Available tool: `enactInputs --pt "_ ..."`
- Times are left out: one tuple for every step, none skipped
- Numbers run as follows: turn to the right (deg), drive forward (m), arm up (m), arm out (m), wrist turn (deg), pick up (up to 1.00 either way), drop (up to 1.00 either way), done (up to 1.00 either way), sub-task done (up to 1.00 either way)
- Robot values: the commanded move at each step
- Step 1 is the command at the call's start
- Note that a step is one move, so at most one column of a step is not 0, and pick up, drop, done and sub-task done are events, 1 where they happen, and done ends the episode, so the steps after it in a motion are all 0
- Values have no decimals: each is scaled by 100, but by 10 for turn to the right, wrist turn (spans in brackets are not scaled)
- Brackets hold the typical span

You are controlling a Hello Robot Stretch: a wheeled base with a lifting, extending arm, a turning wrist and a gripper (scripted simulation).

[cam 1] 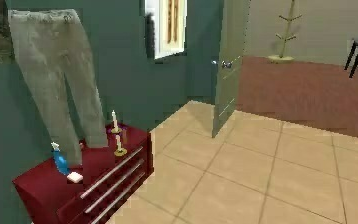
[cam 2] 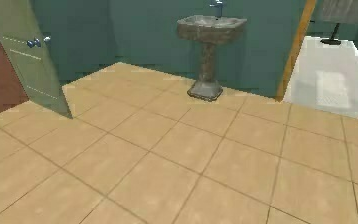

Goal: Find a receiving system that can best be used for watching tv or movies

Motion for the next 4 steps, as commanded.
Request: enactInputs --pt "450 0 0 0 0 0 0 0 0" --pt "450 0 0 0 0 0 0 0 0" --pt "90 0 0 0 0 0 0 0 0" --pt "30 0 0 0 0 0 0 0 0"
